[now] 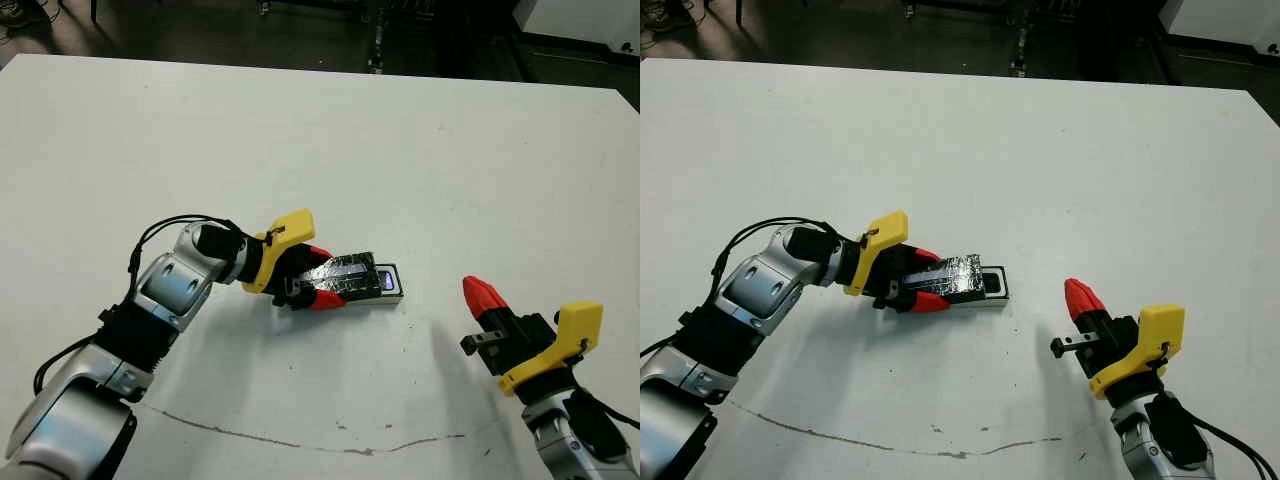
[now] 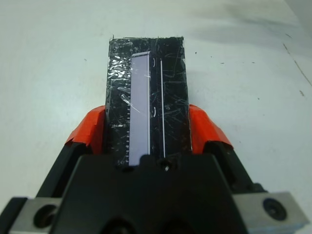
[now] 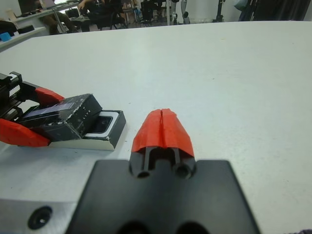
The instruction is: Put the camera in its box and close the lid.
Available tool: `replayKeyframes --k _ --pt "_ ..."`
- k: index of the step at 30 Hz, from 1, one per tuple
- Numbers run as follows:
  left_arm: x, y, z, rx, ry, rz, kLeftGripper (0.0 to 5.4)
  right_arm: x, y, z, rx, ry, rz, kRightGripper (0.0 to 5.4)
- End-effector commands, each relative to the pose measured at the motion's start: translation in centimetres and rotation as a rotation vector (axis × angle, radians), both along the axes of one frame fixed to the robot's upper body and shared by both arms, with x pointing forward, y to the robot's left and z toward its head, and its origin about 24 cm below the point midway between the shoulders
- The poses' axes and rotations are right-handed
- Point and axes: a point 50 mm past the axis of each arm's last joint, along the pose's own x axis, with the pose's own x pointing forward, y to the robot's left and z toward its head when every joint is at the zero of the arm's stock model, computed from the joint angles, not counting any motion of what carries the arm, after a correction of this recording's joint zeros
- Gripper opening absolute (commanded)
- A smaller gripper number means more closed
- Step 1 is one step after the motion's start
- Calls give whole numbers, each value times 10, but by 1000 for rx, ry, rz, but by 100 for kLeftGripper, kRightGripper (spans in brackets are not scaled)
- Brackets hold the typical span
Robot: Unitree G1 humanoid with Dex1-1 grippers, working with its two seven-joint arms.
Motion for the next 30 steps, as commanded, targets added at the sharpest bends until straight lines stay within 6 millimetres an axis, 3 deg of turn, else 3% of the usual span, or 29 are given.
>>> replayKeyframes --k 1,30 --pt "-18 -30 -23 -2 99 -126 317 -2 -4 -1 -12 22 -12 0" --pt "-17 -82 -41 3 126 -248 317 -2 -9 1 -16 7 -30 0"
